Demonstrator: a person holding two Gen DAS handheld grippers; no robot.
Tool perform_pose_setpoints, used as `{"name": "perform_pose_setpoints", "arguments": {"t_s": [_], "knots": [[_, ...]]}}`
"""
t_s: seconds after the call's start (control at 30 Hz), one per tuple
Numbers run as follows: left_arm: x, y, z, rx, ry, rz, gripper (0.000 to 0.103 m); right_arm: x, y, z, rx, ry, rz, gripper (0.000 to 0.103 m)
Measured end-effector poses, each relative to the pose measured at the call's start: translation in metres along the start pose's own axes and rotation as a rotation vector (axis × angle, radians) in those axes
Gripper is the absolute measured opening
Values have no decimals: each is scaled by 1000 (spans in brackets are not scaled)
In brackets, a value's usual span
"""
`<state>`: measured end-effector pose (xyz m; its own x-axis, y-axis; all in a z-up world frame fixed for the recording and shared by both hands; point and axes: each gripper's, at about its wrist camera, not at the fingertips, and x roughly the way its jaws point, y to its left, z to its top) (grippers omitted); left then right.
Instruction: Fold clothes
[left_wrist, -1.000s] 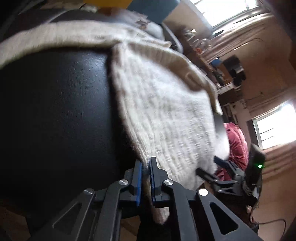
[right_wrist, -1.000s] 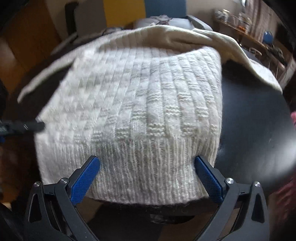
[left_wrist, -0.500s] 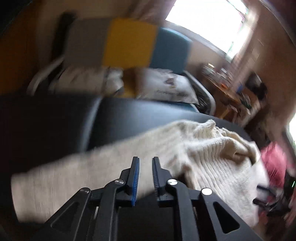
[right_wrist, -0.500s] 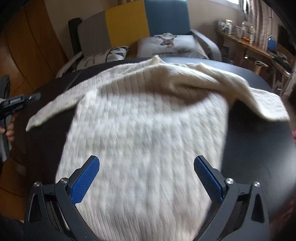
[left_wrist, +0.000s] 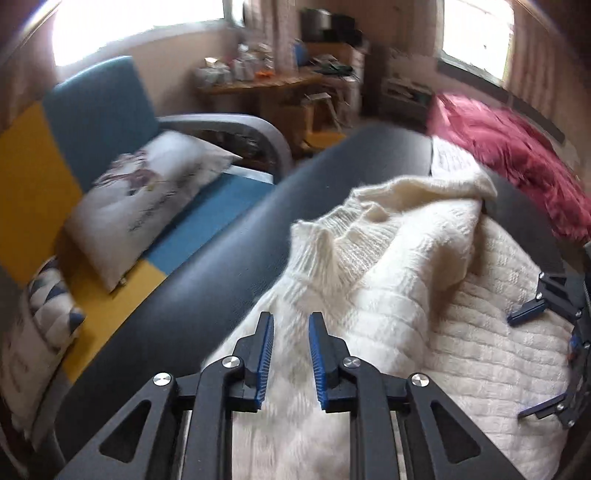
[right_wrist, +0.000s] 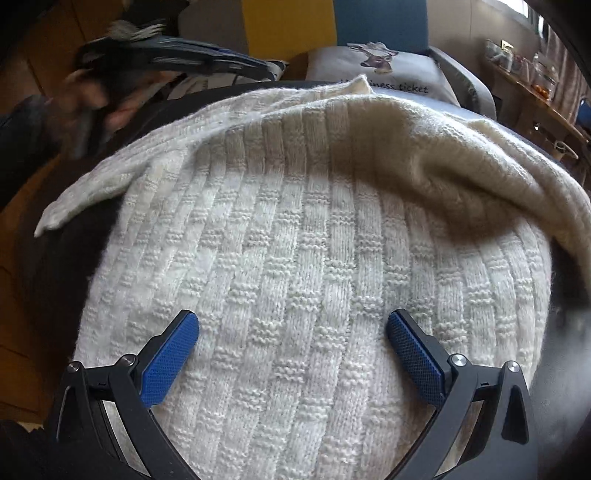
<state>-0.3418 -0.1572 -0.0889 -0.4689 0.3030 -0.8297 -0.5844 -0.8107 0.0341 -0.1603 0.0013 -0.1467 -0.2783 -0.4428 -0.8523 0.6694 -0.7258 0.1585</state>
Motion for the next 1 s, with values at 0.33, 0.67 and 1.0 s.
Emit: {"name": "perform_pose_setpoints", "arguments": {"t_s": [0.33,0.67,1.0], "knots": [[61,-21,27,136,131,54,27,3,2,0,-50,-17,-1,103],[15,-6,-2,-272,-114,195,3,-8,-2,1,15,-49,-9,103],[40,11,-7,-375,-50,308,4,9,-32,41,131,-47,-173,103]]}}
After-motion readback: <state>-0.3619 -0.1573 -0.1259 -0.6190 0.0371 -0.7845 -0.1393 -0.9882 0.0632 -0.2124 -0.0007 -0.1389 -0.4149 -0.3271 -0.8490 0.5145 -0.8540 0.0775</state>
